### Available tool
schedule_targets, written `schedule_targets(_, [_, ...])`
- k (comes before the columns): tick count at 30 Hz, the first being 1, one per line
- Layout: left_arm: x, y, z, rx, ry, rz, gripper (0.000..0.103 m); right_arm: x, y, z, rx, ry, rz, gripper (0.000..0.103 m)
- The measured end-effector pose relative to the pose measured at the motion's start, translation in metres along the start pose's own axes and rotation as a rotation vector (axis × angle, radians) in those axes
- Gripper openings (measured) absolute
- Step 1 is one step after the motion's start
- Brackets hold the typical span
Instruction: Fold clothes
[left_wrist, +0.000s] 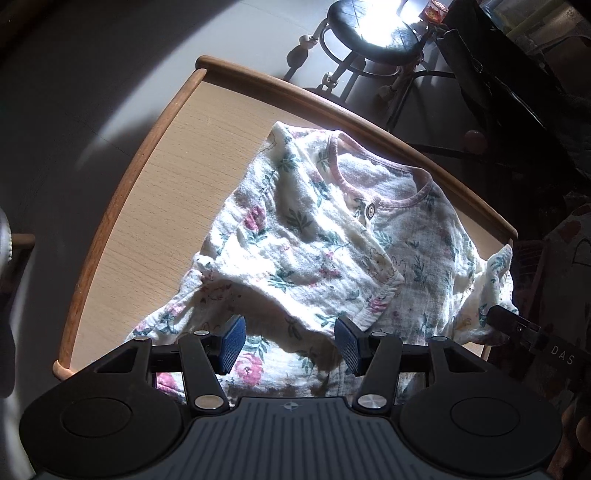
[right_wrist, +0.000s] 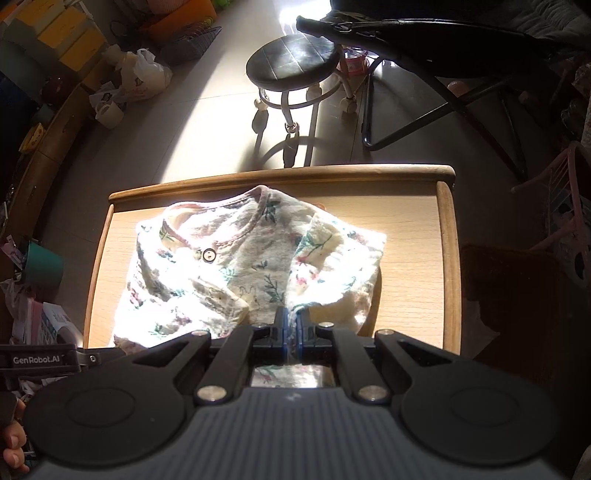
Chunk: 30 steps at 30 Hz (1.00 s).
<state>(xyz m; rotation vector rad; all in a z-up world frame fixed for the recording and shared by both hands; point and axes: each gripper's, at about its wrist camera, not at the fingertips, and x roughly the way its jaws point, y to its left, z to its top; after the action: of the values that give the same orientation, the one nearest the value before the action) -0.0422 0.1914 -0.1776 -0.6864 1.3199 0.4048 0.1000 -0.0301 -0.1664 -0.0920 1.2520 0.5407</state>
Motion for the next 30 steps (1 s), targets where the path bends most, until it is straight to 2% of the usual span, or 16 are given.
schedule_targets(7, [-0.005, 0.033, 0.018, 0.039, 0.014, -0.007, 0.056, 0.023, 0.047, 0.000, 0.018, 0.008, -0.013, 0.005])
schedule_targets(13, [-0.003, 0.045, 0.034, 0.086, 0.022, -0.009, 0.056, 0.052, 0.077, -0.009, 0.023, 0.052, -0.030, 0.005])
schedule_targets(18, [0.003, 0.046, 0.044, 0.122, 0.028, -0.025, 0.056, 0.069, 0.095, -0.016, 0.022, 0.084, -0.058, 0.006])
schedule_targets(24, [0.008, 0.049, 0.048, 0.118, 0.039, -0.031, 0.056, 0.080, 0.108, -0.023, -0.021, 0.113, -0.106, 0.006])
schedule_targets(30, [0.010, 0.052, 0.048, 0.117, 0.043, -0.026, 0.056, 0.082, 0.108, -0.023, 0.018, 0.133, -0.133, 0.007])
